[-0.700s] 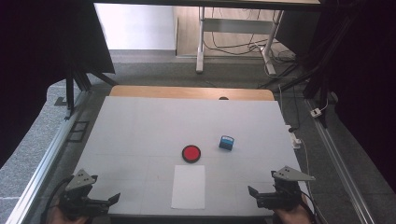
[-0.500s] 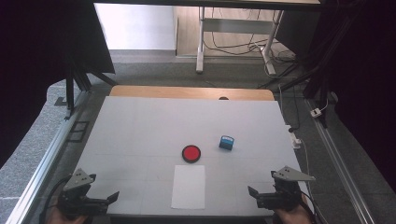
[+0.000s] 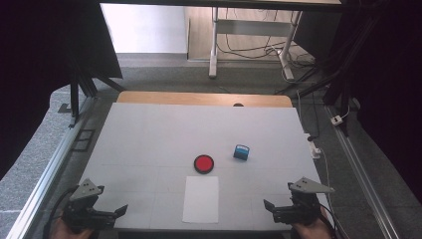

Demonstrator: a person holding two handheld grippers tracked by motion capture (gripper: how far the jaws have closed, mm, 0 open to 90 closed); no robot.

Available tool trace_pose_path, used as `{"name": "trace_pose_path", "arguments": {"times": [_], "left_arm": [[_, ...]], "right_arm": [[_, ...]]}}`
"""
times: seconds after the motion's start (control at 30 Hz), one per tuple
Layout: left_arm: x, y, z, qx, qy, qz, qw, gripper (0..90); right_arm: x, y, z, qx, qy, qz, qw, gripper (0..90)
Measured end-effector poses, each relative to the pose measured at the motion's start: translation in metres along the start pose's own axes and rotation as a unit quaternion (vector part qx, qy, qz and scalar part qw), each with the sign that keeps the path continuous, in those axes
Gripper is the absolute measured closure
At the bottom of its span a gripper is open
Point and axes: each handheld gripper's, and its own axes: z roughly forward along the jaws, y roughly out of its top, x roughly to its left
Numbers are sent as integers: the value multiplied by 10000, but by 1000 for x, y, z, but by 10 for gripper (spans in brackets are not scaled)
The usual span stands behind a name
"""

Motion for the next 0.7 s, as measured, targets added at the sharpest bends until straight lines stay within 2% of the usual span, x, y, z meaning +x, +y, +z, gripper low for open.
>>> {"name": "trace_pose_path", "arguments": {"times": [0.23, 0.53, 0.7], "left_arm": [[2, 0, -1, -36, -74, -39, 10000, 1], [3, -1, -2, -86, -146, -44, 9998, 1], [2, -1, -2, -74, -173, -22, 9998, 0]], "right_arm": [[0, 0, 1, 17, 62, 3, 10000, 0], [3, 7, 1, -50, 94, -196, 9997, 0], [3, 10, 4, -97, 123, -221, 9996, 0]]}}
